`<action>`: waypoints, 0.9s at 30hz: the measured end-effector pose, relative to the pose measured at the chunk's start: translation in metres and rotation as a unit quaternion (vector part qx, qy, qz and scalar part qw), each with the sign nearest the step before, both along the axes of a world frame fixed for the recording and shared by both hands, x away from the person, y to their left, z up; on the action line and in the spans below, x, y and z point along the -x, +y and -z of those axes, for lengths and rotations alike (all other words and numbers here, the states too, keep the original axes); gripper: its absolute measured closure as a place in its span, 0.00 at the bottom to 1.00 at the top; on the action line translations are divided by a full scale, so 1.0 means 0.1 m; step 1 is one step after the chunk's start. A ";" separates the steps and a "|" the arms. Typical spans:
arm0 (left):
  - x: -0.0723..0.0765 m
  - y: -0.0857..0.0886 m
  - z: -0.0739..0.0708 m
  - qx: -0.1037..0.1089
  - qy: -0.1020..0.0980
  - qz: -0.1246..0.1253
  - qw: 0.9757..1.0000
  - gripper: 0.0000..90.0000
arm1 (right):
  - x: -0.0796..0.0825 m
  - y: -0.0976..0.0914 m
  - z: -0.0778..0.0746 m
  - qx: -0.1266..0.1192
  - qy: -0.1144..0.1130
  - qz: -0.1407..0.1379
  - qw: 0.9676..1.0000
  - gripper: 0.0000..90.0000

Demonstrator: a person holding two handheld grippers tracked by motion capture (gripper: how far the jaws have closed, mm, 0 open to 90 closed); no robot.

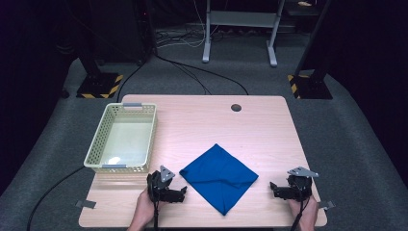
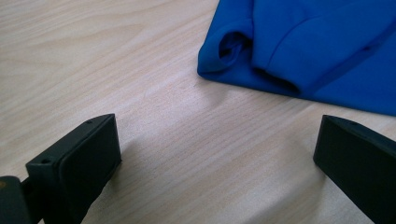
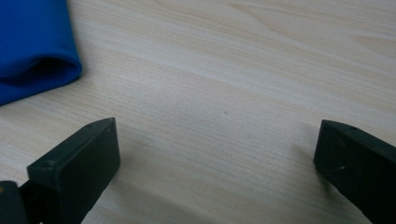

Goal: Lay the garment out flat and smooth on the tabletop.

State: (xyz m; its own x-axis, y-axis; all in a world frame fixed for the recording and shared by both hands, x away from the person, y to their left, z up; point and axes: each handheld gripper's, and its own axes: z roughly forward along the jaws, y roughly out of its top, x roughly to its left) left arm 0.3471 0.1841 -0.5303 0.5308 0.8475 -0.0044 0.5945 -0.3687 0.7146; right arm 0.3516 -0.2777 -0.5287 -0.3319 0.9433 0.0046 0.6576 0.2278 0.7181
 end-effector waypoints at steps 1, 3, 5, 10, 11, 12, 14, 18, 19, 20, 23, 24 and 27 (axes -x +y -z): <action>0.00 0.00 0.00 0.000 0.000 0.002 1.000 0.00 | 0.00 0.00 0.00 0.000 0.000 0.001 1.000 0.00; -0.01 0.02 0.00 -0.003 0.000 0.006 1.000 0.00 | 0.00 0.00 0.00 0.000 0.000 0.001 1.000 0.00; -0.03 0.03 -0.01 -0.003 -0.001 0.007 1.000 0.00 | 0.00 0.01 0.00 0.001 -0.001 0.008 1.000 0.00; -0.06 0.01 -0.10 0.012 -0.019 0.013 1.000 0.01 | 0.02 0.10 -0.03 -0.023 -0.011 0.010 1.000 0.00; -0.07 -0.01 -0.12 0.017 -0.026 0.017 0.999 0.01 | 0.02 0.14 -0.04 -0.029 -0.011 0.007 1.000 0.00; -0.09 -0.04 -0.15 0.020 -0.028 0.023 0.999 0.01 | 0.02 0.20 -0.06 -0.029 -0.013 0.000 0.999 0.00; -0.12 -0.11 -0.18 0.025 -0.028 0.035 0.999 0.01 | 0.01 0.33 -0.11 -0.025 -0.020 -0.015 0.999 0.00; -0.16 -0.32 -0.18 0.011 -0.028 0.061 0.998 0.00 | -0.04 0.64 -0.24 -0.030 -0.028 -0.054 0.998 0.01; -0.17 -0.37 -0.17 0.011 -0.028 0.064 0.998 0.00 | -0.06 0.72 -0.27 -0.030 -0.030 -0.064 0.997 0.01; -0.18 -0.41 -0.16 0.005 -0.026 0.068 0.997 0.00 | -0.08 0.80 -0.29 -0.032 -0.033 -0.075 0.996 0.01; -0.23 -0.49 -0.10 0.008 -0.016 0.072 0.997 0.00 | -0.15 1.06 -0.30 -0.030 -0.026 -0.105 0.994 0.01; -0.24 -0.51 -0.09 0.007 -0.010 0.073 0.997 0.00 | -0.17 1.15 -0.29 -0.024 -0.022 -0.114 0.993 0.01; -0.26 -0.55 -0.04 -0.001 -0.003 0.076 0.997 0.00 | -0.23 1.35 -0.21 -0.004 -0.007 -0.132 0.991 0.02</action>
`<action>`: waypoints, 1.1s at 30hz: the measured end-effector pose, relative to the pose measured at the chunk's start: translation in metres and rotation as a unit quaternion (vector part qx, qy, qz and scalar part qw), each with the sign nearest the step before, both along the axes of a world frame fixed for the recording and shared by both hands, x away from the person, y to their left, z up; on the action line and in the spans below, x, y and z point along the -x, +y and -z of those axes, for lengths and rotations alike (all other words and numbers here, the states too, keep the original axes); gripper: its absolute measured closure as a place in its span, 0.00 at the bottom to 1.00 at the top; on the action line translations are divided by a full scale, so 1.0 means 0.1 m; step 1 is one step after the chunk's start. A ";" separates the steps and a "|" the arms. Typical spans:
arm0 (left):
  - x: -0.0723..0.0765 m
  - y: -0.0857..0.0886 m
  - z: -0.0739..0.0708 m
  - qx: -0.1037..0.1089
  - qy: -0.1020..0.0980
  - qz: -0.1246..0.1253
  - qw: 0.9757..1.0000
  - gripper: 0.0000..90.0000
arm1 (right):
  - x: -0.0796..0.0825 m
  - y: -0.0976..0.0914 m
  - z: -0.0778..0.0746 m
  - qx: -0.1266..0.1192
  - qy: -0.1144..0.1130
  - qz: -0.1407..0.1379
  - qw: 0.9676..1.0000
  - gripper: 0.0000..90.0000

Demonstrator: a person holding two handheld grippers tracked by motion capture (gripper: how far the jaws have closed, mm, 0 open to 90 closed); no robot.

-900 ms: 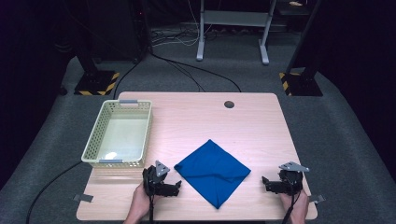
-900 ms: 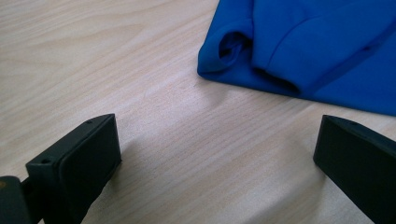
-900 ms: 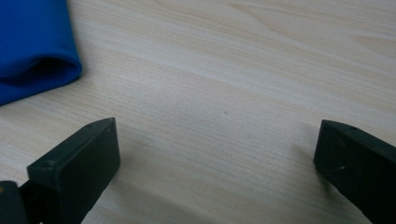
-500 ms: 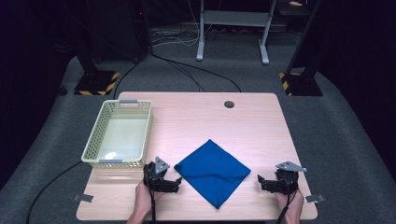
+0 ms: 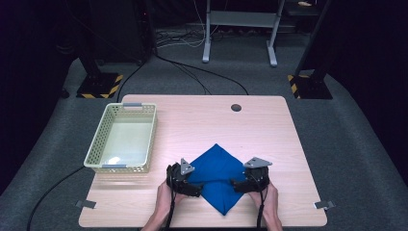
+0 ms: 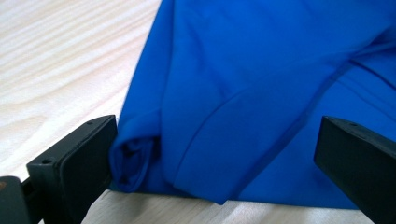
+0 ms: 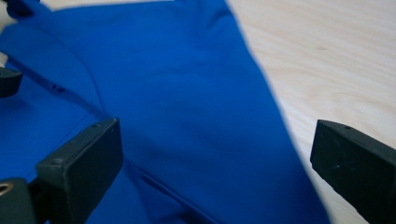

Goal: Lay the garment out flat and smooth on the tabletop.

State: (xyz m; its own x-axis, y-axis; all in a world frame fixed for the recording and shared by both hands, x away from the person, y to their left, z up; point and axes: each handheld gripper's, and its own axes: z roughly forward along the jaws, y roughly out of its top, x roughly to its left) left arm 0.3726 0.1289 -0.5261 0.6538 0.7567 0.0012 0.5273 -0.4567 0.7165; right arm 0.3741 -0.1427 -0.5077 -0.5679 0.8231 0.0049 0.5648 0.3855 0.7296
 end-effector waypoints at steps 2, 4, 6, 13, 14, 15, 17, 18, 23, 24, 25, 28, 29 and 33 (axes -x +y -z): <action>0.00 -0.01 0.02 -0.003 0.001 0.002 1.000 0.00 | -0.02 0.06 0.06 0.008 0.008 -0.003 1.000 0.02; 0.01 0.00 0.03 0.001 -0.001 0.001 1.000 0.00 | -0.02 0.08 0.10 0.010 0.014 -0.005 1.000 0.02; 0.02 0.00 0.03 -0.001 -0.001 0.001 1.000 0.00 | 0.00 0.09 0.14 0.015 0.016 -0.007 1.000 0.03; 0.06 -0.01 0.03 -0.003 -0.005 -0.003 1.000 0.00 | 0.08 0.10 0.11 0.041 0.003 -0.011 0.999 0.04; 0.06 -0.01 0.03 -0.002 -0.005 -0.003 1.000 0.00 | 0.09 0.11 0.08 0.036 -0.001 -0.011 0.999 0.05; 0.06 -0.01 0.03 -0.003 -0.005 -0.003 1.000 0.00 | 0.10 0.12 0.03 0.031 -0.006 -0.014 0.999 0.05; 0.06 -0.01 0.03 -0.003 -0.005 -0.003 1.000 0.00 | 0.10 0.20 -0.07 0.033 -0.016 -0.024 0.999 0.05; 0.06 -0.01 0.03 -0.002 -0.005 -0.003 1.000 0.00 | 0.10 0.26 -0.12 0.034 -0.021 -0.032 0.999 0.07; 0.06 0.00 0.03 -0.003 -0.004 -0.003 1.000 0.00 | 0.00 0.58 -0.19 0.029 -0.010 -0.076 0.997 0.18; 0.06 0.00 0.03 -0.003 -0.004 -0.003 1.000 0.01 | -0.02 0.64 -0.18 0.028 -0.006 -0.083 0.996 0.19; 0.06 0.00 0.03 -0.003 -0.004 -0.003 1.000 0.00 | -0.04 0.69 -0.17 0.026 -0.001 -0.091 0.995 0.24; 0.05 0.00 0.03 -0.002 -0.003 -0.003 1.000 0.01 | -0.12 0.84 -0.12 0.032 0.016 -0.105 0.994 0.34; 0.05 0.00 0.03 -0.002 -0.003 -0.002 1.000 0.01 | -0.13 0.88 -0.09 0.034 0.021 -0.109 0.993 0.39; 0.05 0.00 0.03 -0.002 -0.004 -0.003 1.000 0.01 | -0.15 0.98 -0.02 0.055 0.022 -0.114 0.992 0.51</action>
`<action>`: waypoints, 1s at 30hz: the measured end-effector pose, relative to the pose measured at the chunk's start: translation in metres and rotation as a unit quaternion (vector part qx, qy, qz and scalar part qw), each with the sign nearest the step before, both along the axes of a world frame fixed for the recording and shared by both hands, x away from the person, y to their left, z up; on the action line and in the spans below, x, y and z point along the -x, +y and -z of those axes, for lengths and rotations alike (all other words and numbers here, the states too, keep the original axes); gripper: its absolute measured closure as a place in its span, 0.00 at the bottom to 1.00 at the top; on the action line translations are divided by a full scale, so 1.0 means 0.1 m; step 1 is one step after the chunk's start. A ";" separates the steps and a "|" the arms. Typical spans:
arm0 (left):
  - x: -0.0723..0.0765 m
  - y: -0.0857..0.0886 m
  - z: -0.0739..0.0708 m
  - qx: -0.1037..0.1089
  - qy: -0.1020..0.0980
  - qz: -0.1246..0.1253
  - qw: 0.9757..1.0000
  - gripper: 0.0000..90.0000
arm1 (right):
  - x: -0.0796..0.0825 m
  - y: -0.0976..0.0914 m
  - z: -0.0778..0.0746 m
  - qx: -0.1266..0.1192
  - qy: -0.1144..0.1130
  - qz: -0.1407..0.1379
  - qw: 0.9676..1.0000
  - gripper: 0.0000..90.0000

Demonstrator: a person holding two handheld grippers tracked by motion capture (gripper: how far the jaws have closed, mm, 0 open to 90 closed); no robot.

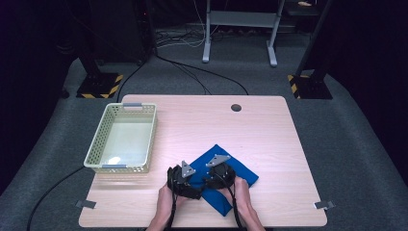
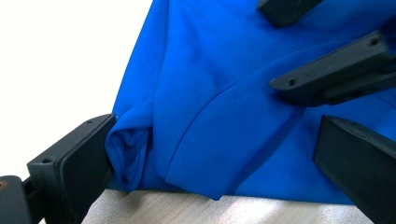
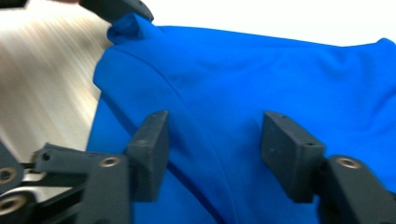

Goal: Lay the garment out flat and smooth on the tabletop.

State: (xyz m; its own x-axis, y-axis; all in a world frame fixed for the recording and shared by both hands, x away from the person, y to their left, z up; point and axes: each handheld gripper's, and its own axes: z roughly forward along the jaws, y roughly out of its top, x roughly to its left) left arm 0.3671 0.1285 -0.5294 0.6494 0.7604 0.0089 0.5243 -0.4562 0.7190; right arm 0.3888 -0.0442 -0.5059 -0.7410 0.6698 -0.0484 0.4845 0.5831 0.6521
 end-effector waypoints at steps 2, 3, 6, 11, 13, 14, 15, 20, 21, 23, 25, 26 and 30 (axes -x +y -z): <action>0.00 0.00 0.00 0.001 0.000 0.000 1.000 0.01 | 0.01 0.00 0.00 -0.001 -0.006 0.003 1.000 0.61; 0.00 0.00 0.00 0.000 0.000 0.000 1.000 0.01 | 0.00 -0.01 0.00 0.000 -0.007 0.006 1.000 0.65; 0.00 0.00 0.00 0.000 0.000 0.000 1.000 0.01 | 0.01 -0.05 -0.01 -0.006 -0.009 0.017 1.000 0.78; 0.00 0.00 0.00 0.000 0.000 0.000 1.000 0.01 | 0.03 -0.10 -0.02 -0.021 -0.014 0.025 0.999 0.92; 0.00 0.00 0.00 0.000 0.000 0.000 1.000 0.01 | 0.03 -0.12 -0.03 -0.022 -0.015 0.027 0.999 0.94; 0.00 0.00 0.00 0.000 0.000 0.000 1.000 0.01 | 0.03 -0.12 -0.04 -0.023 -0.016 0.028 0.999 0.95; 0.00 0.00 0.00 0.000 0.000 0.000 1.000 0.01 | 0.03 -0.13 -0.04 -0.024 -0.019 0.029 0.999 0.95; 0.00 0.00 0.00 0.000 0.001 0.000 1.000 0.01 | 0.04 -0.17 -0.08 -0.030 -0.029 0.035 0.999 0.95; 0.00 0.00 0.00 0.000 0.000 0.000 1.000 0.01 | 0.04 -0.18 -0.09 -0.032 -0.030 0.036 0.998 0.95; 0.00 0.00 0.00 0.000 0.001 0.000 1.000 0.01 | 0.04 -0.20 -0.11 -0.036 -0.032 0.039 0.998 0.95; 0.00 0.00 0.00 0.000 0.001 0.000 1.000 0.01 | 0.04 -0.22 -0.13 -0.038 -0.035 0.042 0.998 0.95; 0.00 0.00 0.00 0.000 0.001 0.000 1.000 0.01 | 0.04 -0.24 -0.14 -0.040 -0.036 0.044 0.998 0.95; 0.00 0.00 0.00 0.000 0.001 0.000 1.000 0.01 | 0.03 -0.28 -0.17 -0.044 -0.039 0.050 0.997 0.96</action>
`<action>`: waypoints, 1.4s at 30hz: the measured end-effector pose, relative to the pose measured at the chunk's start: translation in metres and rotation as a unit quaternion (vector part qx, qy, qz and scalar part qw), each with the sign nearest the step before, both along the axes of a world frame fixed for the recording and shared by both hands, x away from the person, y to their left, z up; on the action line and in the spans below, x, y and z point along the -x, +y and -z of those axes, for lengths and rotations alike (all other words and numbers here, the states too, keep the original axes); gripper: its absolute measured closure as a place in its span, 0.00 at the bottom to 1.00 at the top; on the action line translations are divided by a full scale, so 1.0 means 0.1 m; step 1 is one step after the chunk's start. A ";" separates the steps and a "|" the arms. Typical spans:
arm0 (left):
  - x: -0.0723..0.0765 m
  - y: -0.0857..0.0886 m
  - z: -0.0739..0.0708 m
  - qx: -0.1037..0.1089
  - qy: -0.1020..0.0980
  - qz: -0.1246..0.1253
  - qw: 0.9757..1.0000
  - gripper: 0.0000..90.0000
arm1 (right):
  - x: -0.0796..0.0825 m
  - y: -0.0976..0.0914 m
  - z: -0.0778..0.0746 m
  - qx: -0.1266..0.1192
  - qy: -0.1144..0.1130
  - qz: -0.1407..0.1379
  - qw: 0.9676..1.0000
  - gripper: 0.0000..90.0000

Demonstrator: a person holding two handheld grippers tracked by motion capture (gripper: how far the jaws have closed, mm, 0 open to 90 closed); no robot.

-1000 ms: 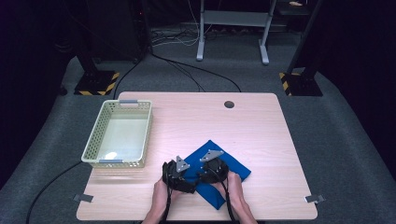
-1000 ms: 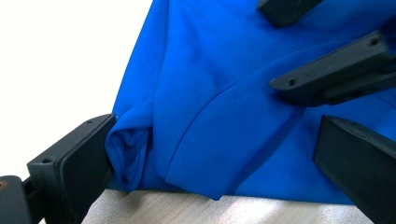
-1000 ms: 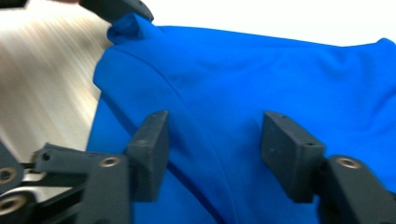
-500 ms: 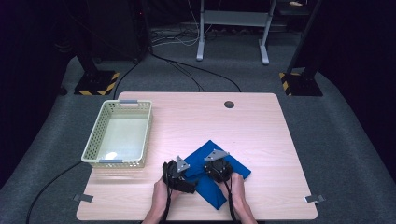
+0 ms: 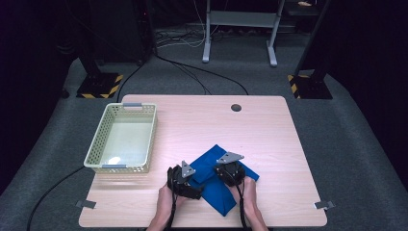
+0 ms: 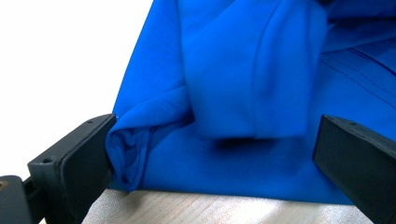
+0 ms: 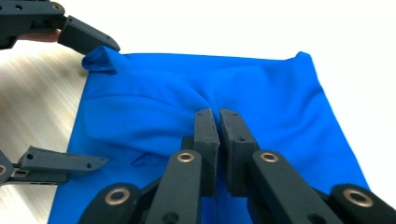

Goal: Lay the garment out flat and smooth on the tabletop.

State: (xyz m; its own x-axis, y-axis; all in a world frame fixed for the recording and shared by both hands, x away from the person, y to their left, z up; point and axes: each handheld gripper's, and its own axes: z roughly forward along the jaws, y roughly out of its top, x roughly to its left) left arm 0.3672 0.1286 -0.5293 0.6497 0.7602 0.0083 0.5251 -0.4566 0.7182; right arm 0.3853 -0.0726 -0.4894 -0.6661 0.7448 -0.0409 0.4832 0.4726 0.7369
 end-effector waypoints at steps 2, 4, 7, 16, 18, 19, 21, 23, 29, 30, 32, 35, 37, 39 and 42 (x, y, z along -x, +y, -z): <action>0.00 0.00 0.00 0.000 0.000 0.000 1.000 0.01 | -0.01 -0.02 -0.01 -0.002 -0.001 0.003 1.000 0.96; 0.00 0.00 0.00 0.000 0.000 0.000 1.000 0.01 | -0.01 -0.05 -0.03 -0.004 -0.003 0.006 1.000 0.96; 0.00 0.00 0.00 0.000 0.000 0.000 1.000 0.01 | -0.03 -0.07 -0.05 -0.006 -0.005 0.011 1.000 0.96; 0.00 0.00 0.00 0.000 0.000 0.000 1.000 0.01 | -0.06 -0.18 -0.11 -0.009 -0.012 0.026 1.000 0.96; 0.00 0.00 0.00 0.000 0.000 0.000 1.000 0.01 | -0.07 -0.22 -0.13 -0.010 -0.013 0.031 0.999 0.96; 0.00 0.00 0.00 0.000 0.000 0.000 1.000 0.01 | -0.08 -0.24 -0.13 -0.011 -0.013 0.034 0.999 0.96; 0.00 0.00 0.00 0.000 0.000 0.000 1.000 0.01 | -0.08 -0.28 -0.15 -0.011 -0.016 0.039 0.999 0.96; 0.00 0.00 0.00 0.000 0.000 0.000 1.000 0.01 | -0.10 -0.33 -0.17 -0.013 -0.017 0.045 0.999 0.96; 0.00 0.00 0.00 0.000 0.000 0.000 1.000 0.01 | -0.12 -0.48 -0.21 -0.020 -0.019 0.064 0.998 0.95; 0.00 0.00 0.00 0.000 0.000 0.000 1.000 0.01 | -0.12 -0.50 -0.21 -0.020 -0.020 0.067 0.997 0.95; 0.00 0.00 0.00 0.000 0.000 0.000 1.000 0.01 | -0.13 -0.55 -0.22 -0.022 -0.021 0.074 0.997 0.95; 0.00 0.00 0.00 0.000 0.000 0.000 1.000 0.01 | -0.15 -0.61 -0.20 -0.023 -0.016 0.084 0.996 0.95; 0.00 0.00 0.00 0.000 0.000 0.000 1.000 0.01 | -0.16 -0.60 -0.12 -0.007 -0.004 0.087 0.996 0.95; 0.00 0.00 0.00 0.000 0.000 0.000 1.000 0.01 | -0.18 -0.59 -0.04 0.004 0.007 0.087 0.996 0.95; 0.00 0.00 0.00 0.000 0.000 -0.001 1.000 0.01 | -0.20 -0.58 0.04 0.008 0.023 0.087 0.996 0.92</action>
State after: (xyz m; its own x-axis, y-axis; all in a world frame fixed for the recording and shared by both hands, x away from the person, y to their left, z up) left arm 0.3671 0.1287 -0.5293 0.6489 0.7608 0.0077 0.5256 -0.4556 0.7184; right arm 0.4052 -0.1303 -0.4932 -0.5285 0.8485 -0.0269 0.5916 0.3909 0.7051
